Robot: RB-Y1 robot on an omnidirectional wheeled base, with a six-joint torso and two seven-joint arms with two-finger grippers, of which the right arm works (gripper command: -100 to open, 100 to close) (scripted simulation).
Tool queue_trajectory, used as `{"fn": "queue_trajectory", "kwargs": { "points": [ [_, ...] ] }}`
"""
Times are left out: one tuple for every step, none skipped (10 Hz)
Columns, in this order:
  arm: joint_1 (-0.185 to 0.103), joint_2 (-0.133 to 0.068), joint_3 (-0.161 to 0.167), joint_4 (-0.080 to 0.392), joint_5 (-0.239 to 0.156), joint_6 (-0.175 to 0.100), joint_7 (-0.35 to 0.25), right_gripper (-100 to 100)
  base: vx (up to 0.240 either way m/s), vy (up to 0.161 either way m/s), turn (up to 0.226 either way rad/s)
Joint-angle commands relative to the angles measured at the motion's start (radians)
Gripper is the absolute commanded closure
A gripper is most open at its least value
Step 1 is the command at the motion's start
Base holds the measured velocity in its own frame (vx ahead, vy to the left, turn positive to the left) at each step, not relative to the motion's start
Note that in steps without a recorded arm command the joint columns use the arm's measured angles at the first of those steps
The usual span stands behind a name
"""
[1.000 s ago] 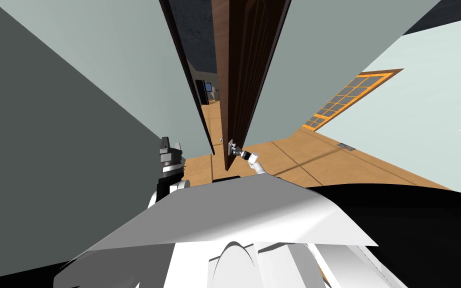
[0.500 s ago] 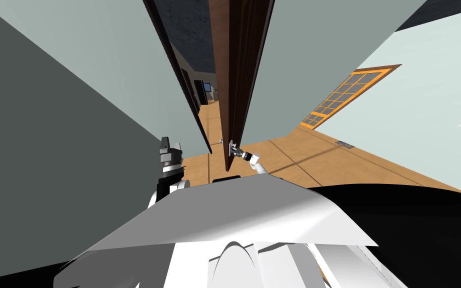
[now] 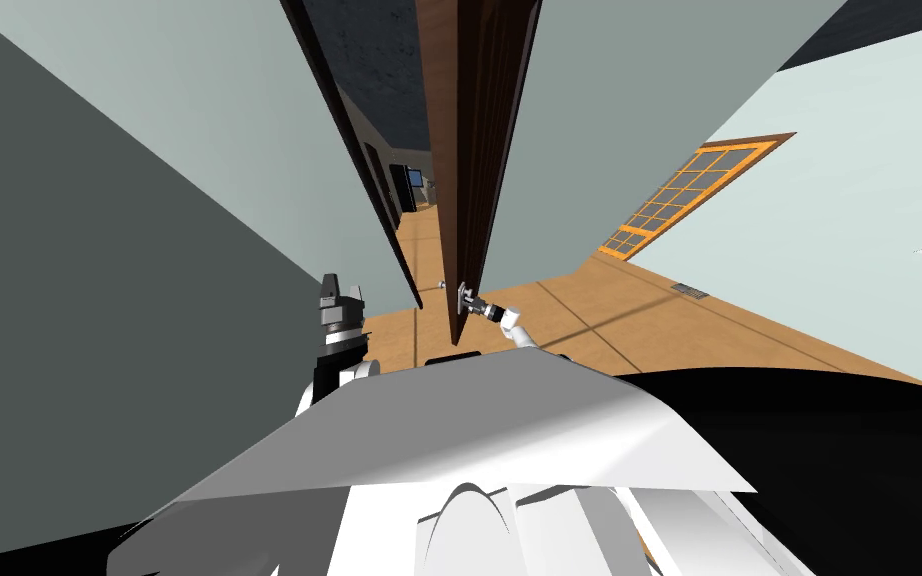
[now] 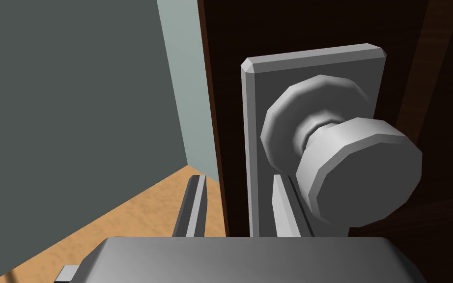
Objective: Pull the door open
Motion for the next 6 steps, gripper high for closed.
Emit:
{"fn": "queue_trajectory", "kwargs": {
  "points": [
    [-0.017,-0.011,-0.011,-0.037,-0.004,-0.014,-0.023,-100,0.051,-0.021,0.004],
    [-0.021,-0.012,-0.011,-0.038,-0.004,-0.015,-0.028,-100,0.042,-0.013,-0.004],
    [-0.021,-0.012,-0.011,-0.038,-0.004,-0.015,-0.028,-100,0.016,0.001,0.019],
    [-0.023,-0.014,-0.012,-0.038,-0.004,-0.016,-0.031,-100,0.0,0.0,0.0],
    [-0.025,-0.015,-0.012,-0.039,-0.004,-0.016,-0.034,-100,0.005,-0.006,0.003],
    [-0.001,-0.004,0.008,-0.024,0.01,-0.009,-0.034,-100,-0.011,0.008,0.017]
  ]
}}
